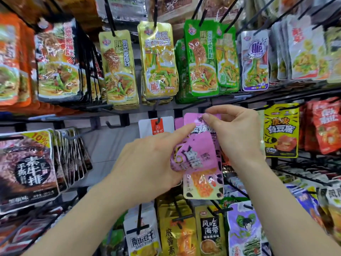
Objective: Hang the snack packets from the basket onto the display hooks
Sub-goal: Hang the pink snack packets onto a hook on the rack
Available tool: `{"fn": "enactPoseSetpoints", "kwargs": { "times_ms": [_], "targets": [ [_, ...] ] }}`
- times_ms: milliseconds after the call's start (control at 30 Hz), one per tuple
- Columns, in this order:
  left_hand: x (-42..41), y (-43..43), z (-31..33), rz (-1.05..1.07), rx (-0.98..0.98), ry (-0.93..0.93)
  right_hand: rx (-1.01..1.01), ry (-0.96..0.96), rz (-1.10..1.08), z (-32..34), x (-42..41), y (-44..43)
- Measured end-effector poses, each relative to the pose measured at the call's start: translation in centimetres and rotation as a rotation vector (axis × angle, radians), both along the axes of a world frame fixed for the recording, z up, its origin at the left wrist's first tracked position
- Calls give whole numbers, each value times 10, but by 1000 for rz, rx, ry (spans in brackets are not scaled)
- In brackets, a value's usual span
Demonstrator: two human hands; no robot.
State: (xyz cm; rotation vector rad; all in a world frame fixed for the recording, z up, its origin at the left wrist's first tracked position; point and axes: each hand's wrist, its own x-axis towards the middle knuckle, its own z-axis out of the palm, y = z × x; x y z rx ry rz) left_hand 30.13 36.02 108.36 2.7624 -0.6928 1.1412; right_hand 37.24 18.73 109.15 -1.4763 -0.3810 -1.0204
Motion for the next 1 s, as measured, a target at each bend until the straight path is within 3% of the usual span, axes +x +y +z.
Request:
{"fn": "enactPoseSetpoints", "kwargs": {
  "times_ms": [133, 667, 900, 1000],
  "targets": [
    [11, -16, 16, 127, 125, 53, -129, -15, -52, 7, 1, -6],
    [30, -11, 21, -2, 11, 102, -231, 39, 14, 17, 1, -16],
    [33, -14, 23, -55, -8, 57, -21, 147, 212, 12, 7, -16],
    [36, -12, 20, 12, -2, 82, -76, 137, 152, 9, 15, -11]
  ]
}}
